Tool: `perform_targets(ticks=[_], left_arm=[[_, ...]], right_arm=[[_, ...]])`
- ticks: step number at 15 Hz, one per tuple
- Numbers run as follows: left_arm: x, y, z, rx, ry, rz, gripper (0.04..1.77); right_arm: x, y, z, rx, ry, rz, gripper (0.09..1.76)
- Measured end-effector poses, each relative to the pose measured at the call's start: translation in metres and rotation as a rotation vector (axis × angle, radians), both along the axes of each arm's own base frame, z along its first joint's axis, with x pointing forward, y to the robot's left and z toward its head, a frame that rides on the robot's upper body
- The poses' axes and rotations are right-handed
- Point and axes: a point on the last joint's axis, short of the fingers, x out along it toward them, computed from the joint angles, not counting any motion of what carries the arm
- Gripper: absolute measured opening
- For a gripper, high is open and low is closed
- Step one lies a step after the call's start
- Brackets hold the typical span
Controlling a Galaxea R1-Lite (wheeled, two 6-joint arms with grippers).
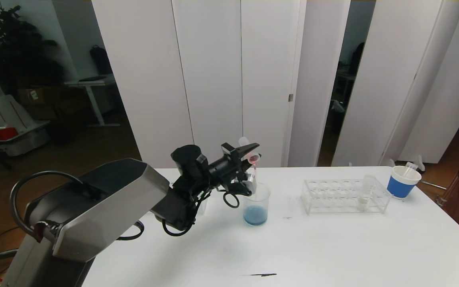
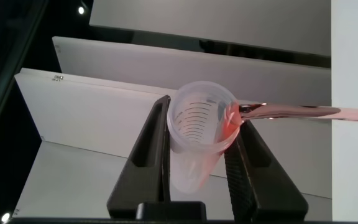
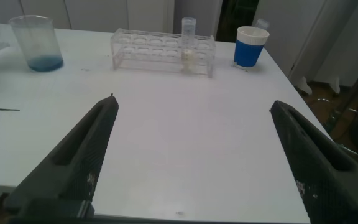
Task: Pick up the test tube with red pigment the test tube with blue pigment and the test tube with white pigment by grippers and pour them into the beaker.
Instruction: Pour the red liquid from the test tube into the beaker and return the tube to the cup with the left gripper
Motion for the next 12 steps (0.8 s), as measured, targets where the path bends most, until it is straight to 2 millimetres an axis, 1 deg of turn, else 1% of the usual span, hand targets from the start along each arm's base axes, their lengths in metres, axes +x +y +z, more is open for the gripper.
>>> perform_targets(ticks=[12], left_arm=[[0.0004,-0.0007,0.0066,0.006,-0.050,0.003,0.58]], right_arm=[[0.0000,0.0000,0.0000,0.000,0.000,0.000,1.75]])
